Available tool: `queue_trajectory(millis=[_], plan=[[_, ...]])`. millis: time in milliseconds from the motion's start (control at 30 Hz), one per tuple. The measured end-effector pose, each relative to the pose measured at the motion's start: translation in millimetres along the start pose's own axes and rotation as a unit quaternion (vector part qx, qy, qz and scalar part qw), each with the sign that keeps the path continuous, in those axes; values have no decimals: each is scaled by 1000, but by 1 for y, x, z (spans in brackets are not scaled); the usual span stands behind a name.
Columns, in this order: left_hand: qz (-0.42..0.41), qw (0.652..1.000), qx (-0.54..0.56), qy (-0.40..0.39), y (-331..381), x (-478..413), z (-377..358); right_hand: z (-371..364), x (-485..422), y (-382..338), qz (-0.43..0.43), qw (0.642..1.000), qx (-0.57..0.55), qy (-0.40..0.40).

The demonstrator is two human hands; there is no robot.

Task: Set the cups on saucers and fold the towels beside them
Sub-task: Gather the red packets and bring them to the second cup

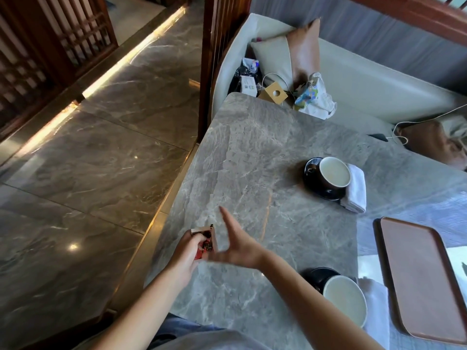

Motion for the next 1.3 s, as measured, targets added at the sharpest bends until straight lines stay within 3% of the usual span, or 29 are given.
queue_trajectory(millis=[100,300,433,733,933,1067,1300], plan=[[3,1000,9,9,2,-4,0,10,5,3,-84,953,-274,97],[16,997,-81,-10,-5,0,-24,-40,-9,15,-159,904,-380,113],[19,995,-91,-27,-6,7,-27,-34,-1,27,-157,870,-453,115],[9,997,-55,-62,-16,20,-89,24,47,63,-159,822,-497,226],[14,989,-56,-136,-34,33,-181,86,108,95,-138,762,-543,325],[49,981,-60,-180,-60,41,-247,121,160,135,-135,745,-542,366],[98,974,-102,-177,-121,49,-353,173,236,215,-133,696,-568,417]])
Point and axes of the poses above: each hand's wrist, its own x-axis away from the middle knuckle, its own z-axis out of the back of the hand, y = z × x, the point moved 4 cm from there along -x, towards the middle knuckle, and after that the axes turned 3 degrees about z, right-handed, at the moved point
